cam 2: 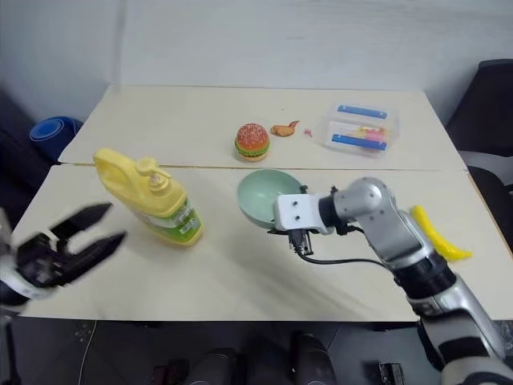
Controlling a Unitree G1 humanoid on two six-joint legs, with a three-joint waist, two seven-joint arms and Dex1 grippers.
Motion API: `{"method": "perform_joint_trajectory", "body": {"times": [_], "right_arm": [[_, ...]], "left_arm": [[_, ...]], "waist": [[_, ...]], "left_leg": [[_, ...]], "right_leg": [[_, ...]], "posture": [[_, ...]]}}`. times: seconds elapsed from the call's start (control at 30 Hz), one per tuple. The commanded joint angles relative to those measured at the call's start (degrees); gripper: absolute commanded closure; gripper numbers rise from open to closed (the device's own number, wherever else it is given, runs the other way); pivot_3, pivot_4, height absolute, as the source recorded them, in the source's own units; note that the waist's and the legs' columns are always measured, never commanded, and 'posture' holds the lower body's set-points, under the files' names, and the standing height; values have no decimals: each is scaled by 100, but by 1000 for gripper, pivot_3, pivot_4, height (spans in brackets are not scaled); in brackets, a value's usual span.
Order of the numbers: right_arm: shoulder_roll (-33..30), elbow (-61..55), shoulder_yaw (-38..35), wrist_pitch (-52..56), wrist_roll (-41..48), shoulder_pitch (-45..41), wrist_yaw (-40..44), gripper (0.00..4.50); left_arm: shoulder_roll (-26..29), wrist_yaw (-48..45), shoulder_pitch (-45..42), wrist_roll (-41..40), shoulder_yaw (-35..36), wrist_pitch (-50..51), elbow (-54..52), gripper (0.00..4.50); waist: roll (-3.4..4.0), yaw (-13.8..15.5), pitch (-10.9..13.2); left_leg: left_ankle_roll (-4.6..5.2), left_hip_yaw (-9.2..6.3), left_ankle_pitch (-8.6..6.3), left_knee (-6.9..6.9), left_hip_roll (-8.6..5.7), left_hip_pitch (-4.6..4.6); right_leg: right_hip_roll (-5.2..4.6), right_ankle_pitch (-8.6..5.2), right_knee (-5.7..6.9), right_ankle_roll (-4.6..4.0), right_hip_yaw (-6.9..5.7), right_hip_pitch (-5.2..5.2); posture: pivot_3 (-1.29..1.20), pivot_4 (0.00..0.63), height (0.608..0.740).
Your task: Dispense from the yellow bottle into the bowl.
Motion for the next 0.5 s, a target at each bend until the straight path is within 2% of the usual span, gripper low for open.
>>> {"method": "perform_joint_trajectory", "body": {"times": [0.03, 0.17, 0.33, 0.5], "right_arm": [[158, -11, 244, 193, -132, -553, 316, 4500], [421, 100, 485, 297, -282, -1010, 418, 4500], [947, 210, 543, 477, -336, -1510, 288, 4500], [1159, 216, 564, 566, -318, -1684, 319, 4500]], "left_arm": [[303, 209, -706, 149, -152, -53, 331, 1587], [418, 160, -1494, 658, -633, -201, 736, 2811], [273, 24, -2310, 1469, -1329, -590, 1212, 4479], [119, -197, -2631, 1802, -1740, -702, 1370, 4479]], "waist": [[0, -20, 0], [-2, -79, -1], [-6, -137, -1], [-14, -190, -2]], "left_leg": [[0, 0, 0, 0, -2, 2], [-4, 3, 5, 0, 0, -3], [-13, 13, 9, 0, 8, -4], [-17, 12, 11, 0, 10, -6]], "right_leg": [[0, 1, 5, 1, 0, 2], [14, 2, 19, 4, -4, 0], [36, 3, 23, 6, -1, -6], [39, 3, 24, 6, -1, -7]], "posture": [[0, 150, 740], [0, 150, 740], [0, 150, 740], [0, 150, 740]]}}
